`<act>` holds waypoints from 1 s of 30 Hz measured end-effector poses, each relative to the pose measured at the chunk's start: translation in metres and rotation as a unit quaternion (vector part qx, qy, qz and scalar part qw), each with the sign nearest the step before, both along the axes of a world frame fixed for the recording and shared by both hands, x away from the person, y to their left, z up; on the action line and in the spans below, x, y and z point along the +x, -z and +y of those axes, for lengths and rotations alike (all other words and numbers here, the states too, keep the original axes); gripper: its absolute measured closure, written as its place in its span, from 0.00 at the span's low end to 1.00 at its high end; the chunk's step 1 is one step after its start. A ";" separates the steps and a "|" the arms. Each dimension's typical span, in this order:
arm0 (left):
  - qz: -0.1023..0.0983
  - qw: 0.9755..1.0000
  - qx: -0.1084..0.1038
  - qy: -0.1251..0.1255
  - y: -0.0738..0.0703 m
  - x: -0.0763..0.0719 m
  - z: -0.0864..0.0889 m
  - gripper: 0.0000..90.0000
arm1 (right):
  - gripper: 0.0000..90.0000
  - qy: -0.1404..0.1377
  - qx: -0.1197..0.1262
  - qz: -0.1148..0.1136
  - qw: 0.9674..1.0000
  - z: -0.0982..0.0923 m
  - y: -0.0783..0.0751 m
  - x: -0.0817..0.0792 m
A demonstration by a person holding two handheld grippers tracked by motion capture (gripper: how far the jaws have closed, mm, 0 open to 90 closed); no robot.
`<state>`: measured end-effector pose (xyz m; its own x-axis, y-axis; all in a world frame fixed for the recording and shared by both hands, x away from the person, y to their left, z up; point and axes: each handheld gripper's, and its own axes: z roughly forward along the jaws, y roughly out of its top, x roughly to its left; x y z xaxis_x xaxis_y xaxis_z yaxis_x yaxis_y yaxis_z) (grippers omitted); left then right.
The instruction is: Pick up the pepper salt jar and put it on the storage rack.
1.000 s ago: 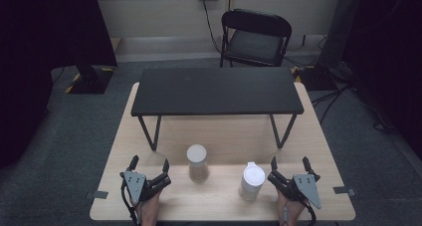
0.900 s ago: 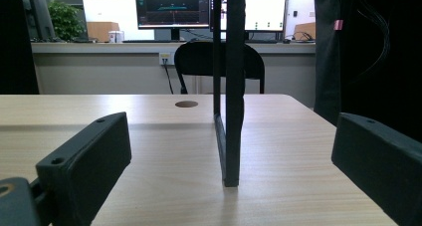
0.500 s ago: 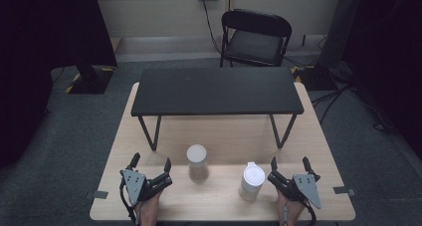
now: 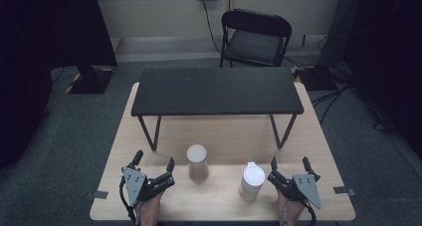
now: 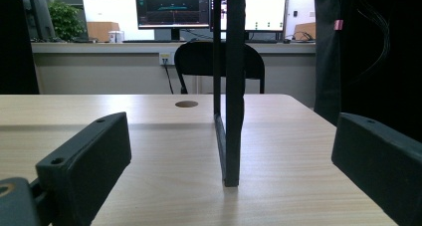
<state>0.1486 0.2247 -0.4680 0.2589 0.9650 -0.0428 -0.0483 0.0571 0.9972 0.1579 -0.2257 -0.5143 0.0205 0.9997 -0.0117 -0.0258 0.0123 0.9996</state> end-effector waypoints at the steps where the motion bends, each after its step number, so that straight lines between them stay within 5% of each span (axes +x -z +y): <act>1: 0.001 1.000 -0.004 0.008 -0.002 0.001 0.000 0.00 | 0.02 0.000 0.000 0.000 1.000 0.000 0.000 0.000; 15: -0.001 0.999 -0.005 0.044 -0.008 0.006 -0.007 0.00 | 0.02 0.000 0.000 0.000 1.000 0.000 0.000 0.000; 30: -0.005 0.994 0.006 0.112 -0.014 0.022 -0.018 0.00 | 0.02 0.000 0.000 0.000 1.000 0.000 0.000 0.000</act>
